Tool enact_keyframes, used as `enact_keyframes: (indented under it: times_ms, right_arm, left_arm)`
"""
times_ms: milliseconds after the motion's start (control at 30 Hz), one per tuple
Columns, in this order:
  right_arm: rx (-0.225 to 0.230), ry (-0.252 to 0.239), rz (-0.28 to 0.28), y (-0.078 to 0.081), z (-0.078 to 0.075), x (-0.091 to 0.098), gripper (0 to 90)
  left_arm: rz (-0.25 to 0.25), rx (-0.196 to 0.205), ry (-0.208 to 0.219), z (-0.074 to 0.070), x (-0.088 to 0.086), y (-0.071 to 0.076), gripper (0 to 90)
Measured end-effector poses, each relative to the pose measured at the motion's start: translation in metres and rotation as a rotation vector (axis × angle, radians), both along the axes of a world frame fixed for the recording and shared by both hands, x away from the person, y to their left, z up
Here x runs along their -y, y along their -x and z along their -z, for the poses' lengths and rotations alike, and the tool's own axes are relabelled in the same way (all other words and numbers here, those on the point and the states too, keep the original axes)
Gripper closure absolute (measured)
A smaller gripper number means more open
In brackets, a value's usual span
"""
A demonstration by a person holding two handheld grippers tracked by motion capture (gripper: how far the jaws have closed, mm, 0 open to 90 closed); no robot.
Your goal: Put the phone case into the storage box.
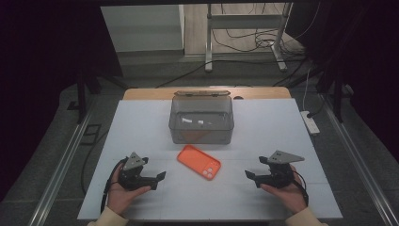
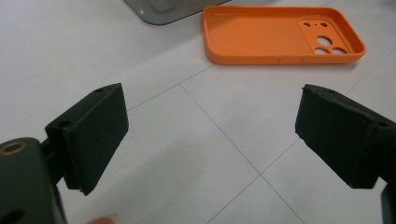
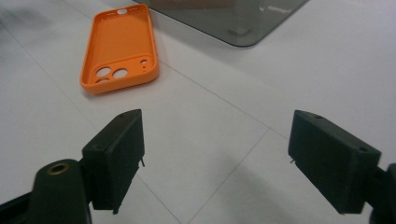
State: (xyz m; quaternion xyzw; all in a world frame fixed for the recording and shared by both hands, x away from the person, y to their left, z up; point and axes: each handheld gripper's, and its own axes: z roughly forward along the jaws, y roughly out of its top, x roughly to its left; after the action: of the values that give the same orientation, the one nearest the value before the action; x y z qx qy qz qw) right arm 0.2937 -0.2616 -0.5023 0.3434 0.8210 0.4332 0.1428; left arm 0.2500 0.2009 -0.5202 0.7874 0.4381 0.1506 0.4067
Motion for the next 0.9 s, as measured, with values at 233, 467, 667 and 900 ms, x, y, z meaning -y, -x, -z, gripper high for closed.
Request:
enact_keyframes:
  times_ms: [233,467,667,900]
  right_arm:
    - [-0.013,-0.001,0.001,-0.0032,0.0002,0.0026,19.2]
    - [0.001,0.022,-0.002,-0.0039,0.0003,-0.0024,19.5]
    - [-0.003,0.027,0.004,-0.0042,0.0007,-0.0026,20.0]
    - [-0.016,0.022,0.016,-0.0044,0.0015,0.0,20.3]
  left_arm:
    - [0.003,0.0,-0.009,0.0006,0.0006,0.0013,9.8]
    - [0.01,0.007,-0.006,0.0014,-0.0025,0.0032,10.0]
    - [0.014,0.008,-0.006,0.0012,-0.0022,0.0023,10.0]
    - [0.029,0.011,-0.003,0.0003,0.0011,0.0003,10.0]
